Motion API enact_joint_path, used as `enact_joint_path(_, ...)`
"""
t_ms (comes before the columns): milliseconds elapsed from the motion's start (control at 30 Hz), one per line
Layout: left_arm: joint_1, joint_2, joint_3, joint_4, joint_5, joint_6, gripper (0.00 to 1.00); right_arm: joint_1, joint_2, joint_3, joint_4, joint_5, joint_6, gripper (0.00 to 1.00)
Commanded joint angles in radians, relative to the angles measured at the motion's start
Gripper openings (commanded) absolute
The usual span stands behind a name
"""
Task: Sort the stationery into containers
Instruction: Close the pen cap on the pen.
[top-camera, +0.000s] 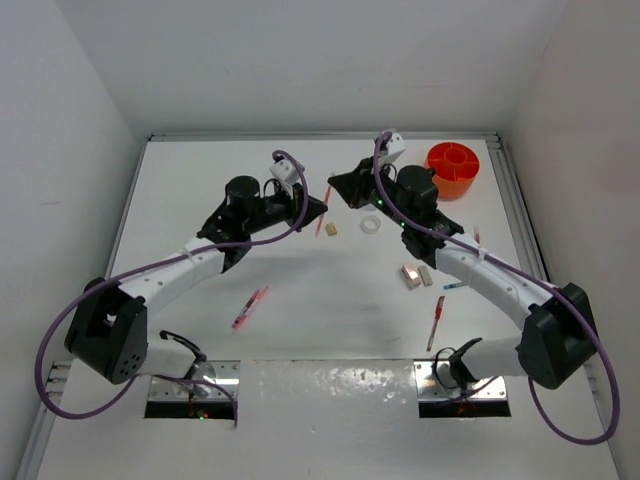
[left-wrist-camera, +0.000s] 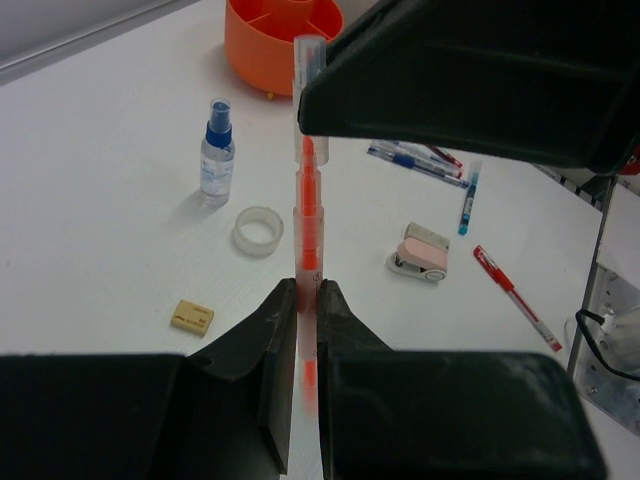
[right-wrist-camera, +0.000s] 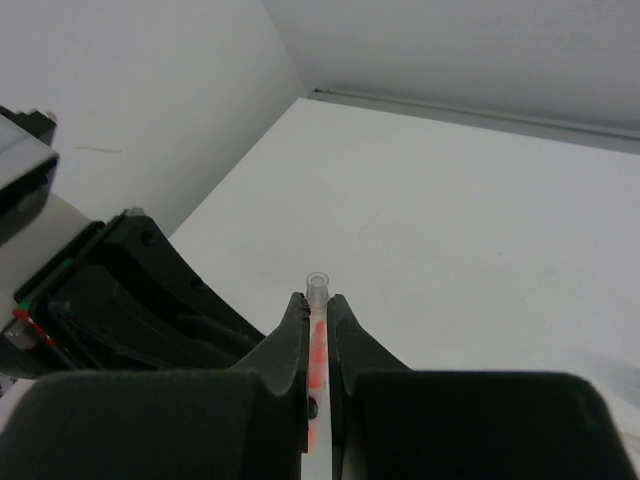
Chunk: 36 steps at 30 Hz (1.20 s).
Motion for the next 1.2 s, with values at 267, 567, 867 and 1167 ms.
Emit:
enact_joint_path(267,-0.002,-0.042,0.004,0.066,-0.018,-0.004,0.0,0.014,-0.028,-0.014,-0.066,0.011,-0.054,0.0)
enact_joint_path(567,0.01,-0.037,0.037,0.135,-0.044,-0.002,0.0,0.051,-0.003,-0.077,-0.004,-0.035,0.016,0.0)
enact_joint_path(867,0.018,-0.019,0.079,0.195,0.048,0.012,0.0,0.077,-0.026,-0.178,-0.019,-0.005,0.004,0.0)
enact_joint_path(1167,0.023,-0.016,0.083,0.217,0.013,0.006,0.0,0.114,0.002,-0.238,0.0,0.015,0.018,0.0)
